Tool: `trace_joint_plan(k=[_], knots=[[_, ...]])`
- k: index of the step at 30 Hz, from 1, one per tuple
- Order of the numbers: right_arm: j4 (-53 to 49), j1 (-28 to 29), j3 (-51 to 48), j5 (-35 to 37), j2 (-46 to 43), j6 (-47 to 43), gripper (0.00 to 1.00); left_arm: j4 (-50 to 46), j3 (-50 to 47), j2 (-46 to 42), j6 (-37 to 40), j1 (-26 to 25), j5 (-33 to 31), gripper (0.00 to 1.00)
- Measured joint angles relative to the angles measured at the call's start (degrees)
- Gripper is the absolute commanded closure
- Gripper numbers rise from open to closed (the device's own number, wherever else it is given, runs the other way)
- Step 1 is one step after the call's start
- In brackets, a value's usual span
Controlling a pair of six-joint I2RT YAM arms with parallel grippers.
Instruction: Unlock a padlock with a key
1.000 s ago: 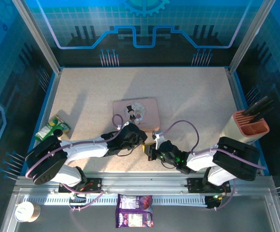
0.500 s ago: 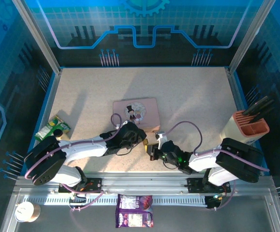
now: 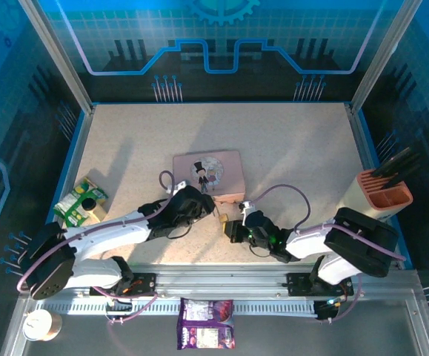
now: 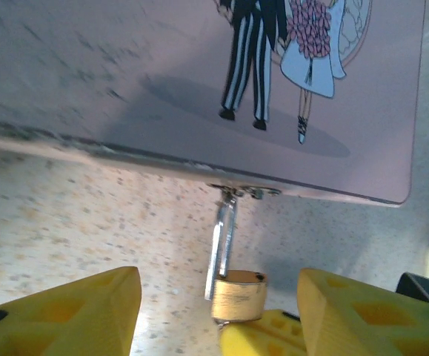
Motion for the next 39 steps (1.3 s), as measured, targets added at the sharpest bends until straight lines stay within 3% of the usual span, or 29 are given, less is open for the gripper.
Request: trace_joint_plan(k=[9,16,22,30,39], knots=[[-0.9,-3.2,0.1,-2.4,0.6,1.2,0.62,-6.9,1.0,-5.0,10.3,5.9,-1.7,0.35],[-14.4,-5.1,6.1,-2.7,-7.2,-8.9,0.61,-8.2,1.0,-6.8,19.2,15.1,0.6,0.32],[-23.6,-8.7,16.2,-8.6,-5.7,-20.4,0.63,-6.1,1.0,-5.6,25.0,21.2,5.6,0.3],[-32.5,-10.6,21.8,-14.7,-0.3,-27.3,0.66,-3.3,1.0,-2.1,28.7,23.6,10.9,0.29],[-34.3,-11.4,24.8,-17.3,5.1,-28.7,0.67,-1.1,1.0,-0.5,29.5,24.4,13.7,0.29]])
